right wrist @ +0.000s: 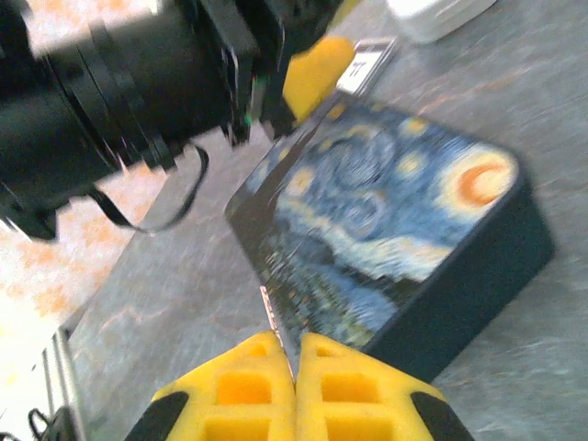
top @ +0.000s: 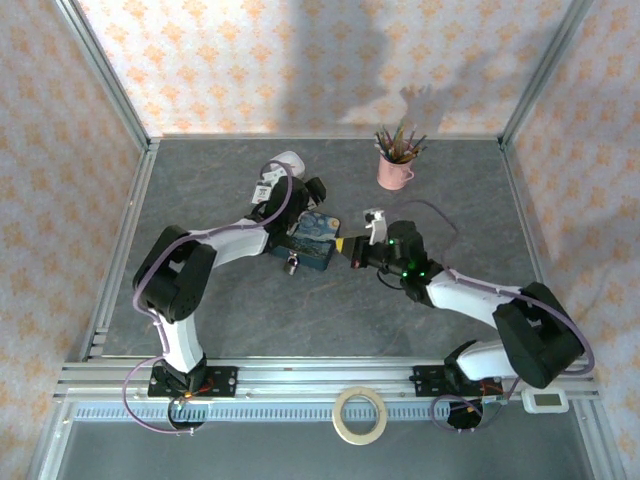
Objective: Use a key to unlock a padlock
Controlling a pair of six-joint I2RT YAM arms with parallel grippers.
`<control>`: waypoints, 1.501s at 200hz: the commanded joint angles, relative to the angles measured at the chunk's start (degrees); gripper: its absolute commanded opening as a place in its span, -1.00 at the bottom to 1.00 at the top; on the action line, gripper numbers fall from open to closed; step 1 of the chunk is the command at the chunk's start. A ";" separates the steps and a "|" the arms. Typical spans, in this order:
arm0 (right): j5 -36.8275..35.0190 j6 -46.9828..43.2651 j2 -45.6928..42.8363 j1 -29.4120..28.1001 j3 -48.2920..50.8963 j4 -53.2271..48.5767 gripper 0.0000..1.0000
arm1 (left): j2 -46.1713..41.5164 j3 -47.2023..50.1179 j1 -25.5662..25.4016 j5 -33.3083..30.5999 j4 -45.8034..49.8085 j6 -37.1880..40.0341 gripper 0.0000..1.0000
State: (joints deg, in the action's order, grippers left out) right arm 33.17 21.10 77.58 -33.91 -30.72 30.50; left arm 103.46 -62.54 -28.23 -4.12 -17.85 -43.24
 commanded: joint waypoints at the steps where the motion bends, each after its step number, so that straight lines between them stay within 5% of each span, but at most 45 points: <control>1: 3.61 -0.22 3.25 -4.14 -1.29 2.48 -1.00 | -8.49 0.21 2.21 1.74 7.93 8.33 0.63; 39: 5.65 -1.15 11.16 -9.35 -6.48 1.80 -1.00 | -24.08 13.29 7.02 5.49 9.03 12.21 0.71; 61: 7.28 -1.10 16.58 -10.95 -9.98 1.19 -1.00 | -34.03 22.50 9.68 5.31 7.59 10.48 0.98; 98: 4.45 -2.11 21.70 -10.95 -14.36 -2.24 -1.00 | -44.92 31.93 10.47 4.14 9.98 9.98 0.98; 128: 0.01 -5.26 22.88 -9.12 -16.57 -7.05 -1.00 | -48.36 36.82 10.52 10.23 8.20 10.02 0.93; 176: 3.07 -10.71 24.51 -3.77 -18.86 -7.41 -1.00 | -46.03 43.08 9.50 20.31 1.75 6.03 0.69; 228: 9.09 -15.13 24.02 -2.85 -22.54 -12.75 -1.00 | -38.87 43.18 3.17 18.93 -4.14 4.76 0.63; 300: 5.48 -10.09 10.21 -0.92 -13.35 -12.65 -1.00 | -23.39 37.41 -0.37 19.54 -9.60 5.65 0.47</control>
State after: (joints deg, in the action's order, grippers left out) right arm 41.01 8.86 93.43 -35.68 -46.26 17.52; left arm 75.72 -20.88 -27.62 14.61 -23.86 -38.54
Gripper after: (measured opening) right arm 0.041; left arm 0.740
